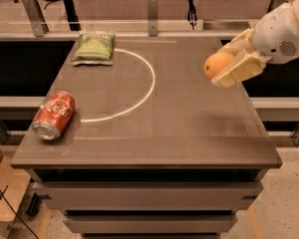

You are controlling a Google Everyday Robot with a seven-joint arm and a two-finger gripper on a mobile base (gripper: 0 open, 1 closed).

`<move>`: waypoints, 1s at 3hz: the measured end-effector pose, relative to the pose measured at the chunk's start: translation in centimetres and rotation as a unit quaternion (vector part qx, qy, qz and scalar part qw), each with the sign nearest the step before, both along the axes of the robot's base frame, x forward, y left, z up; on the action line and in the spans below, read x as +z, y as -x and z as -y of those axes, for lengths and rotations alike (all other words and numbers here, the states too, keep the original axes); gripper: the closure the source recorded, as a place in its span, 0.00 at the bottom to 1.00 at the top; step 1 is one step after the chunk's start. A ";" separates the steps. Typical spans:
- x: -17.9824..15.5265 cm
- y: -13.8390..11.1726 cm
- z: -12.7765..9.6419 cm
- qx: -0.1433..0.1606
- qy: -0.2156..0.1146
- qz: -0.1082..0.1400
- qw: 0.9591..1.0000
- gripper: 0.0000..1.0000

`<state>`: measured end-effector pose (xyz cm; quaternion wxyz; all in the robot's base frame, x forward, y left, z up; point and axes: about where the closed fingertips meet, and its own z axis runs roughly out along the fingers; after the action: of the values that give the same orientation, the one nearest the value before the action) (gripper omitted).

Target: Move orange near green jalapeno chip bag

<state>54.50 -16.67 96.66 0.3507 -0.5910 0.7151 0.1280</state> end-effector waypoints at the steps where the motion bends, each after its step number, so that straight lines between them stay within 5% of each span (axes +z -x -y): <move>1: -0.3 -3.0 -4.0 0.008 -0.069 0.014 0.997 1.00; 2: -1.2 -10.3 -11.4 0.007 -0.196 0.043 0.980 1.00; 3: -2.1 -13.0 -13.6 0.000 -0.234 0.046 0.971 1.00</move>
Offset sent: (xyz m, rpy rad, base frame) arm 0.2054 0.1996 -0.0572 0.6368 -0.0359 -0.0774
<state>67.49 -3.10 94.60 0.5115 -0.4983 0.6482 0.2643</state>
